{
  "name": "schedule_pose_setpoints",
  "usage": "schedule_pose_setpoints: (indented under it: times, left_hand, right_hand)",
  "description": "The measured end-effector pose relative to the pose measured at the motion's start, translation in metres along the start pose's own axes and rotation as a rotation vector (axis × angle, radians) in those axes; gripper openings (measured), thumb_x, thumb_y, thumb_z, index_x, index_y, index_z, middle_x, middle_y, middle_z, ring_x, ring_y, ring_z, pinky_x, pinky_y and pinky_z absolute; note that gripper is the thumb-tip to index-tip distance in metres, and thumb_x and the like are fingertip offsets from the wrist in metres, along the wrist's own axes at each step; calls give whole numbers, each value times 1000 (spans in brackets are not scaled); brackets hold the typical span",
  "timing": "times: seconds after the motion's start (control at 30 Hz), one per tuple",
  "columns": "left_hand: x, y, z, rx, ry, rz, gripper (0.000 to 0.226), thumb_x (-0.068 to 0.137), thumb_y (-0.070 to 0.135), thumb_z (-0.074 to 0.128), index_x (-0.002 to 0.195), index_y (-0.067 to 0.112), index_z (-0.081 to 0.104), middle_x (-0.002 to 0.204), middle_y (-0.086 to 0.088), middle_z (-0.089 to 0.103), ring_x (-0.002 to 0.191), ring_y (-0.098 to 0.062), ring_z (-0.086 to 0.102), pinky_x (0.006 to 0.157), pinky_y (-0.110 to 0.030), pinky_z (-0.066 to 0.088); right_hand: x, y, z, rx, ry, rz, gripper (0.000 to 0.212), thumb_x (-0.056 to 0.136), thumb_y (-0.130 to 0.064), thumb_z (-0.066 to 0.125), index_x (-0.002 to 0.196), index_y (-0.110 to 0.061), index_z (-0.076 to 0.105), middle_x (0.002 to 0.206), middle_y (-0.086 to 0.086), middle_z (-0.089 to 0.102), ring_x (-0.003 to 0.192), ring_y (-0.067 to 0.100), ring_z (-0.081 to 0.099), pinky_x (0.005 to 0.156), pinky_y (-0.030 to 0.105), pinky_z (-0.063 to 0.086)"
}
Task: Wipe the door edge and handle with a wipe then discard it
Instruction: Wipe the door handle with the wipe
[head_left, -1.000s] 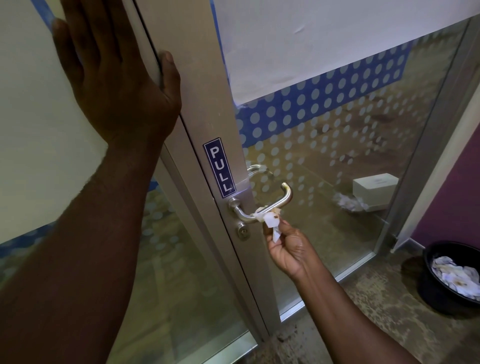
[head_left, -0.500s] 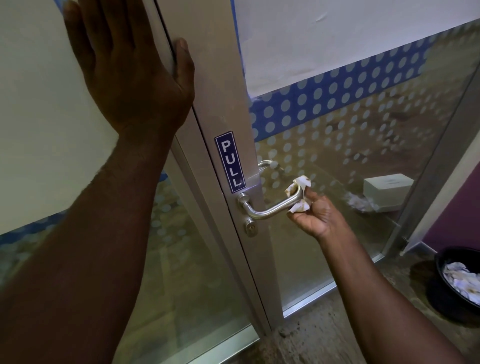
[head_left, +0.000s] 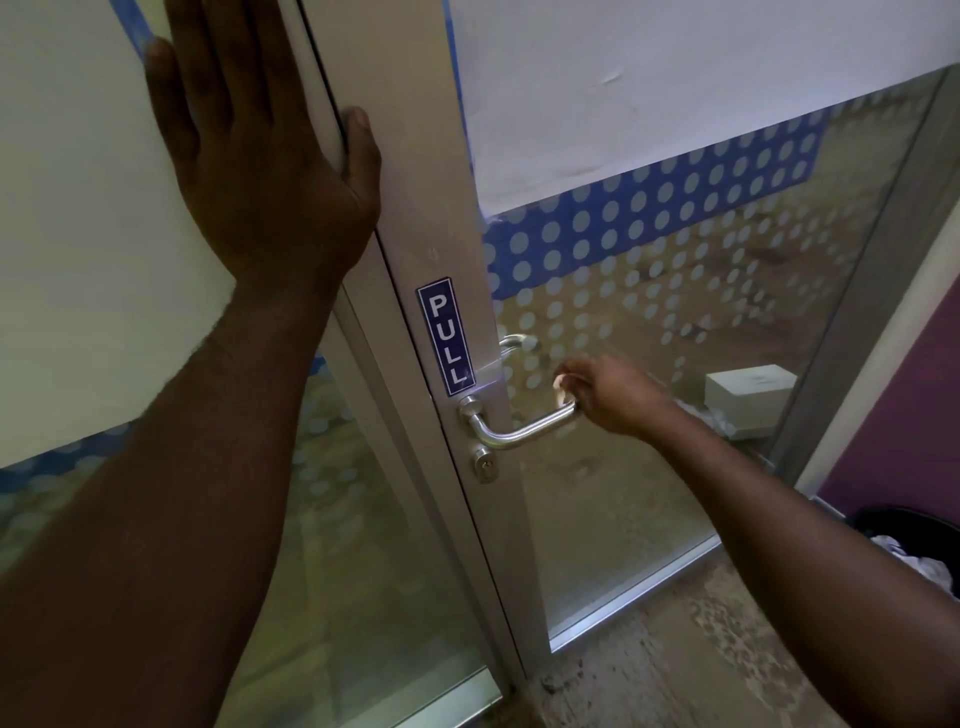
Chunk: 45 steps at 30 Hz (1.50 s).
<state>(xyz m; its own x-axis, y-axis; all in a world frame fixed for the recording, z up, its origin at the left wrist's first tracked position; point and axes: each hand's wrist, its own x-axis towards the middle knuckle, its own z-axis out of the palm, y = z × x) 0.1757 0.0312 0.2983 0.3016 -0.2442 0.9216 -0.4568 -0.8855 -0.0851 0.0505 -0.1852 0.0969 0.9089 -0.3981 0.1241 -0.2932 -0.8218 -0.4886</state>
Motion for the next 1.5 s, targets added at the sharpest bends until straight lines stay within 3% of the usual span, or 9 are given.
schedule_pose_setpoints:
  times: [0.07,0.2,0.4,0.63,0.77,0.97,1.27,1.37,1.5]
  left_hand:
    - [0,0,2,13,-1,-8,79,98,64,6,159,14,6,167,-11,5,155,-29,4,125,-41,0]
    - [-2,-1,2,-15,-21,8,79,98,65,6,159,14,6,167,-10,5,155,-29,5,125,-42,1]
    - [-2,0,5,-20,-42,1,79,98,65,5,159,15,4,167,-10,4,155,-29,4,125,-42,1]
    - [-2,0,7,-44,-70,-7,80,97,67,2,159,16,2,167,-9,2,155,-29,2,126,-44,2]
    - [-1,-2,8,-61,-79,-7,81,96,67,2,159,16,1,167,-10,2,155,-29,2,126,-45,2]
    - [-1,-3,5,-57,-64,6,79,98,65,5,159,15,2,167,-10,3,155,-30,3,126,-45,2]
    - [-3,-1,1,-23,-19,13,77,99,62,11,159,13,7,167,-11,7,154,-30,6,125,-41,0]
    - [-2,-1,1,-13,-36,11,77,99,63,9,159,14,6,167,-10,6,155,-29,5,125,-40,0]
    - [-3,1,1,-10,-31,-1,78,99,64,8,159,14,6,167,-9,6,155,-29,5,125,-40,0]
  right_hand:
    - [-5,-3,-3,-199,-1,-70,19,98,-20,46,108,-24,62,97,0,62,86,14,52,70,28,41]
    - [-20,-9,-2,-265,21,-155,14,98,-18,47,103,-25,58,100,-6,61,93,11,43,75,29,48]
    - [-47,-60,26,-313,-2,-8,29,91,-2,36,115,-10,50,113,11,58,98,29,58,74,35,47]
    - [-46,-132,73,-338,47,3,33,94,-2,43,126,6,45,119,18,53,105,26,55,73,34,48]
    - [-52,-111,69,-356,97,-17,32,96,-4,37,128,-2,44,117,14,57,103,27,58,68,35,43]
    - [-53,-54,37,-555,61,-312,34,96,-7,38,129,-13,43,117,9,58,89,32,62,57,35,37]
    - [-8,-4,-12,-767,-126,-617,33,101,-30,40,133,-26,40,119,-5,58,101,15,52,77,27,34]
    - [8,1,-25,-883,-232,-703,39,100,-42,38,136,-27,36,123,-6,57,103,15,51,84,29,43]
    - [15,6,-38,-861,-320,-675,40,101,-42,29,140,-32,33,121,-11,56,96,10,46,83,28,41]
